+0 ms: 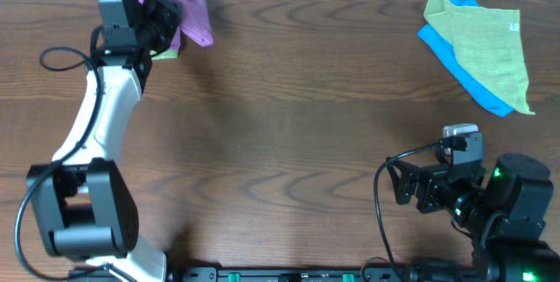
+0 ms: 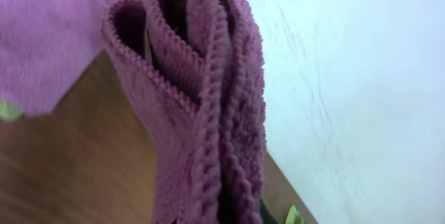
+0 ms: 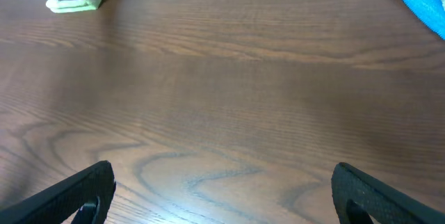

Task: Fold the cloth
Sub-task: 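Lift the folded cloth with the left gripper and carry it to the top-left stack, then lower the cloth onto the purple-and-green stack and open the left gripper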

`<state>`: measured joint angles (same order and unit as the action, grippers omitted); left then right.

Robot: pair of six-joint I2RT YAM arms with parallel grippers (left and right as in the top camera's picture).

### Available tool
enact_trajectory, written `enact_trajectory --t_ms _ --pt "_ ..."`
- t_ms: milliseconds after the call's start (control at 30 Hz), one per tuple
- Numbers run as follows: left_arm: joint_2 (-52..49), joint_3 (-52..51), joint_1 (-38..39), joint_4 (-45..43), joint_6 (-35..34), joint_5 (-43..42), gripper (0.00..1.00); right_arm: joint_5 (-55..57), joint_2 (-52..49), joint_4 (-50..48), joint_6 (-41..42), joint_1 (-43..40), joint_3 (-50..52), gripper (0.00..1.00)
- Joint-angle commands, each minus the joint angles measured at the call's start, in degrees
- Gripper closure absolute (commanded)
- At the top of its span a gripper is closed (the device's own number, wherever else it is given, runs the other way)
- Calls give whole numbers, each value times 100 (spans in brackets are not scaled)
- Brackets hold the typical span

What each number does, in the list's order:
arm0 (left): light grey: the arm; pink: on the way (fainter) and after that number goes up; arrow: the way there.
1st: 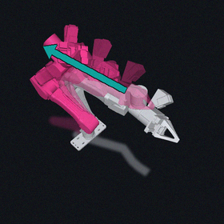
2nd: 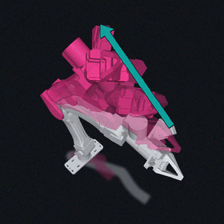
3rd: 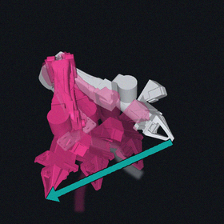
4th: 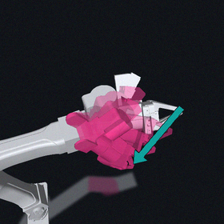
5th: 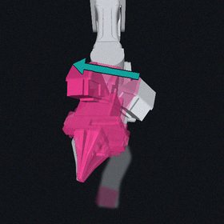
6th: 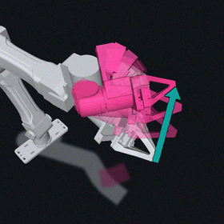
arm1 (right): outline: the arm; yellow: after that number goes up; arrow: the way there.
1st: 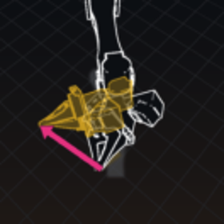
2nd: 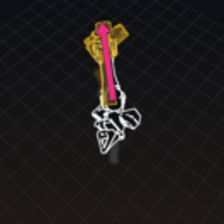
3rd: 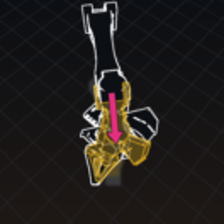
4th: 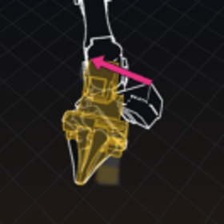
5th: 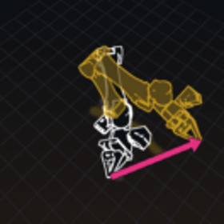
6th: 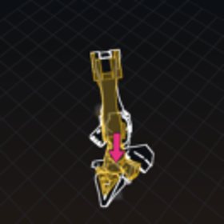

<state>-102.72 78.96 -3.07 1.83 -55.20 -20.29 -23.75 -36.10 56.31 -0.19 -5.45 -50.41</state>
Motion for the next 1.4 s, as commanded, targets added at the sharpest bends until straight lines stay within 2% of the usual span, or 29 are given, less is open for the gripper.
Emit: enact_trajectory --t_ms 0,433,900,1167,1367 --pt "-516 503 -87 -39 129 120 94 -4 9 13 98 -48 35 1" --pt "-1989 2267 -299 -39 295 125 94 -4 9 13 98 -48 35 1" --pt "-2398 2299 -413 -7 645 146 94 -4 9 13 98 -48 35 1" --pt "-2428 2299 -503 470 785 275 94 -4 9 13 98 -48 35 1" --pt "-2428 2299 -605 874 1134 308 94 -4 9 13 98 -48 35 1"
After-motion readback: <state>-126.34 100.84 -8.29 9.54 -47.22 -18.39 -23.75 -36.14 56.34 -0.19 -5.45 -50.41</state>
